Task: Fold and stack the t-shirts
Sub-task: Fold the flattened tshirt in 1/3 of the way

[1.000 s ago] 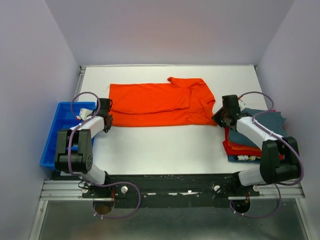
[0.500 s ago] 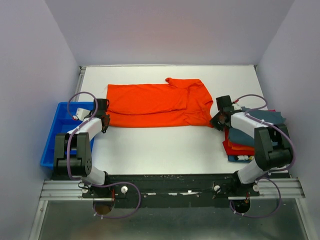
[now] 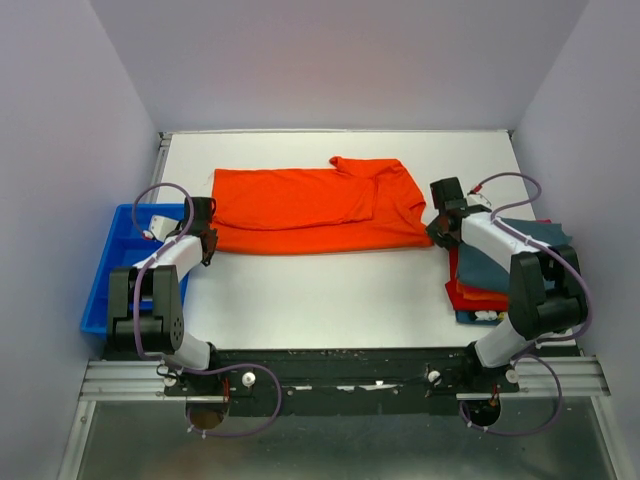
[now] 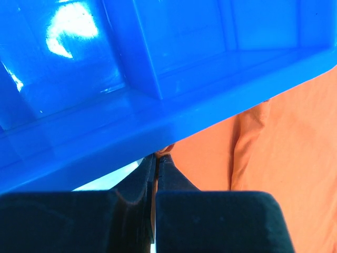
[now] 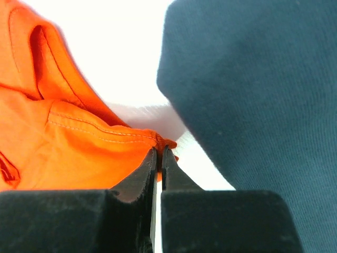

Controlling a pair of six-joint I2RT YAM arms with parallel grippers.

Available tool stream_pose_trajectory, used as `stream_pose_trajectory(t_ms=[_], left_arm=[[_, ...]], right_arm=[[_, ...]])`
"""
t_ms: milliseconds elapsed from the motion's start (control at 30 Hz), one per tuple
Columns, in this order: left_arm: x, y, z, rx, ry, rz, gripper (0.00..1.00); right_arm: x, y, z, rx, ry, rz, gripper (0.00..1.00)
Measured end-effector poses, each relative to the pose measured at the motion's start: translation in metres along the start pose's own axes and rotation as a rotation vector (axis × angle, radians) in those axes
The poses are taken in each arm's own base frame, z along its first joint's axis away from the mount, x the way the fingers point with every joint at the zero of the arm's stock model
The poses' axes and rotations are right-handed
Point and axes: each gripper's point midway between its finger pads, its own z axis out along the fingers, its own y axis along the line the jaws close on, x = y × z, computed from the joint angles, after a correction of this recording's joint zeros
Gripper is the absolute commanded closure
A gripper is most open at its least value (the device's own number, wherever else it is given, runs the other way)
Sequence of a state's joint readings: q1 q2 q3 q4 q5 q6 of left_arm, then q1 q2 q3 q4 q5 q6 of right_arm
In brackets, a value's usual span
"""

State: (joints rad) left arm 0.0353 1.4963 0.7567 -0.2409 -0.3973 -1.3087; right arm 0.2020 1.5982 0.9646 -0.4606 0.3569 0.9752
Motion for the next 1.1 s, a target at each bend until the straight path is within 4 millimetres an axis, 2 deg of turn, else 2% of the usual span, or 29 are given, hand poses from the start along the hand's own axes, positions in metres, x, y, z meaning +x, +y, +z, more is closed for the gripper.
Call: stream_pose_trajectory(t_ms=[67, 133, 267, 400, 633, 900, 1100], left_arm=[[0.0, 0.0, 0.0, 0.0, 0.0, 0.002, 1.0], [0.0, 0.0, 0.0, 0.0, 0.0, 0.003, 1.0], [-0.001, 0.0, 0.0, 0.003, -0.002, 0.005, 1.0], [-0.001, -0.001, 0.0, 0.005, -0.003, 0.007, 1.0], [-0.001, 0.0, 0.0, 0.005, -0.003, 0.016, 1.0], [-0.001, 0.0, 0.0, 0.005, -0.003, 0.019, 1.0], [-0.001, 0.0, 0.001, 0.008, -0.003, 0.02, 1.0]], right_arm=[[-0.002, 0.002, -0.001, -0.004, -0.001, -0.007, 0.58], [-0.001, 0.001, -0.001, -0.003, 0.002, -0.017, 0.52], [0.003, -0.002, -0.001, -0.007, 0.015, -0.038, 0.54], [0.016, -0.003, -0.003, -0.041, 0.05, -0.044, 0.56], [0.035, 0.007, -0.01, -0.084, 0.085, -0.075, 0.51], [0.04, 0.01, -0.009, -0.095, 0.097, -0.06, 0.51], [0.044, 0.009, 0.005, -0.045, 0.109, -0.064, 0.6]])
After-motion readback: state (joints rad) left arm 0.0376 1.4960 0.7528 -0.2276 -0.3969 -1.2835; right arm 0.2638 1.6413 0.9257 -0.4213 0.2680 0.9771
